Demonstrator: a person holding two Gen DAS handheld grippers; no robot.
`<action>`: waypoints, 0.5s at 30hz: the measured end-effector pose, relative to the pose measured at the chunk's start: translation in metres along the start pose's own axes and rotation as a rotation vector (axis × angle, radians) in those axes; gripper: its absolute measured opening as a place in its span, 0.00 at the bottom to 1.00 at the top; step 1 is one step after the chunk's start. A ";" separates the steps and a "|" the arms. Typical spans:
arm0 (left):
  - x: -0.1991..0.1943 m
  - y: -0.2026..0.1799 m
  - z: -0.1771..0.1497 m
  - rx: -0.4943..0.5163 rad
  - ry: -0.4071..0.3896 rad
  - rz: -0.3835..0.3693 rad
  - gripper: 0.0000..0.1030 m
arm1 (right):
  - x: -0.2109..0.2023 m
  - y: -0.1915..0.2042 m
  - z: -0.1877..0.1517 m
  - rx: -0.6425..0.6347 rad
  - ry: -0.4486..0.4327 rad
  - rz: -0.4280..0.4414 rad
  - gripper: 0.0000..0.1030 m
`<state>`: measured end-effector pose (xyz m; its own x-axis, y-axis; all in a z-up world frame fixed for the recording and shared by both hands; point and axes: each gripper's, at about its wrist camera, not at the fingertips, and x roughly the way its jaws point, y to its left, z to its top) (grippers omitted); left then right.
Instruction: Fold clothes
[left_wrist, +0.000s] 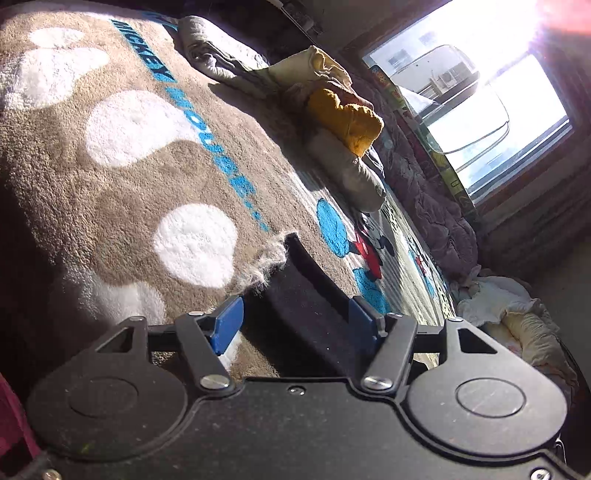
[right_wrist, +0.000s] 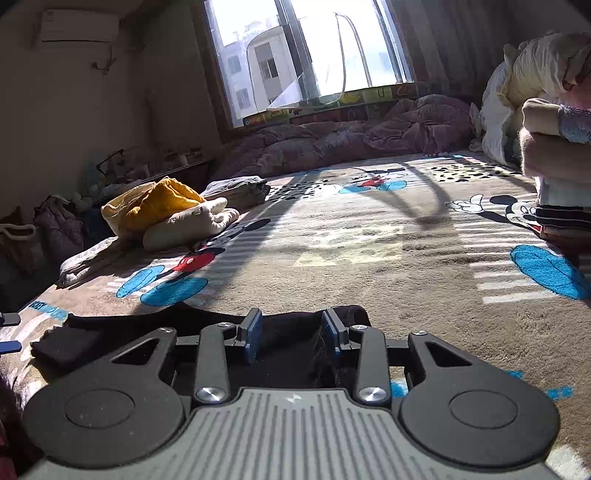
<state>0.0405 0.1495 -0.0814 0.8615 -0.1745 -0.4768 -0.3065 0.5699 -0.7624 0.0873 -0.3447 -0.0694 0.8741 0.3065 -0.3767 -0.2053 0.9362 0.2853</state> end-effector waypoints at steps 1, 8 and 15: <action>0.003 0.004 -0.003 -0.037 0.006 -0.012 0.61 | -0.001 -0.003 -0.001 0.012 0.005 -0.005 0.37; 0.022 0.009 -0.010 -0.140 0.003 -0.031 0.61 | 0.003 -0.011 -0.017 0.028 0.043 -0.029 0.39; 0.030 0.019 -0.018 -0.107 -0.112 -0.002 0.26 | 0.011 -0.030 -0.025 0.133 0.064 -0.067 0.40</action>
<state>0.0533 0.1403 -0.1180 0.9001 -0.0813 -0.4281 -0.3411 0.4799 -0.8083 0.0923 -0.3653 -0.1038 0.8535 0.2579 -0.4528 -0.0831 0.9252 0.3703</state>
